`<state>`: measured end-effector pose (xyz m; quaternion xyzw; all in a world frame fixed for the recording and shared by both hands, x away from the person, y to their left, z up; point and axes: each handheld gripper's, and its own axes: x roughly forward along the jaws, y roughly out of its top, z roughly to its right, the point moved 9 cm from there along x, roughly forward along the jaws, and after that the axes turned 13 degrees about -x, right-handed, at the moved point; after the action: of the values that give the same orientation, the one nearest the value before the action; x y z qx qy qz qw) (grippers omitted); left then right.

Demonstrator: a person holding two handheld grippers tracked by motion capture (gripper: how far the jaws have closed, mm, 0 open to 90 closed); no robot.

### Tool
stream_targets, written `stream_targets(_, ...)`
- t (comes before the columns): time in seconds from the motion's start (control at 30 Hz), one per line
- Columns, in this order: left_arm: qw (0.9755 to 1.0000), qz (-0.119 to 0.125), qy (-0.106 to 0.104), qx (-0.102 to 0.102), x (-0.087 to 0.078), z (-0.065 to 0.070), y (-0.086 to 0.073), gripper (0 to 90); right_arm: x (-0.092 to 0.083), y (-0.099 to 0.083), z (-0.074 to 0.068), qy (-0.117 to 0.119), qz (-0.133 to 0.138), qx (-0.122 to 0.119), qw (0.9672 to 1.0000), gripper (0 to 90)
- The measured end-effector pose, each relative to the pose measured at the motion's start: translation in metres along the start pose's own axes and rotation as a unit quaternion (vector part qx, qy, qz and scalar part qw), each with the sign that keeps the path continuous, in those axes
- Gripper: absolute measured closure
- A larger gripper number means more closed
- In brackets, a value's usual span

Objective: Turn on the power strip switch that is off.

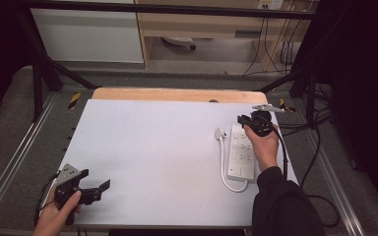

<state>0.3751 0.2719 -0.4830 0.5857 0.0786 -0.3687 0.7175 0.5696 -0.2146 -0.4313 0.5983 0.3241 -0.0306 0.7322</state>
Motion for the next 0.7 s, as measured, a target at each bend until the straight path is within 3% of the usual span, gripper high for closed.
stream_targets(0.27, 1.0000, 0.000, -0.001, 0.000, 0.000, 0.000, 0.000, 6.4, 0.006, -0.005, -0.003, 0.003, -0.007, -0.008, 0.9999, 82.1)
stream_targets(0.53, 1.0000, 0.000, -0.004, 0.001, 0.000, 0.001, 0.000, 6.4, 0.012, -0.016, -0.004, 0.006, -0.014, 0.006, 0.9999, 85.5)
stream_targets(0.7, 1.0000, -0.001, -0.003, 0.000, 0.000, 0.000, 0.000, 6.4, 0.016, -0.022, -0.008, 0.008, -0.021, 0.001, 0.9997, 87.5)
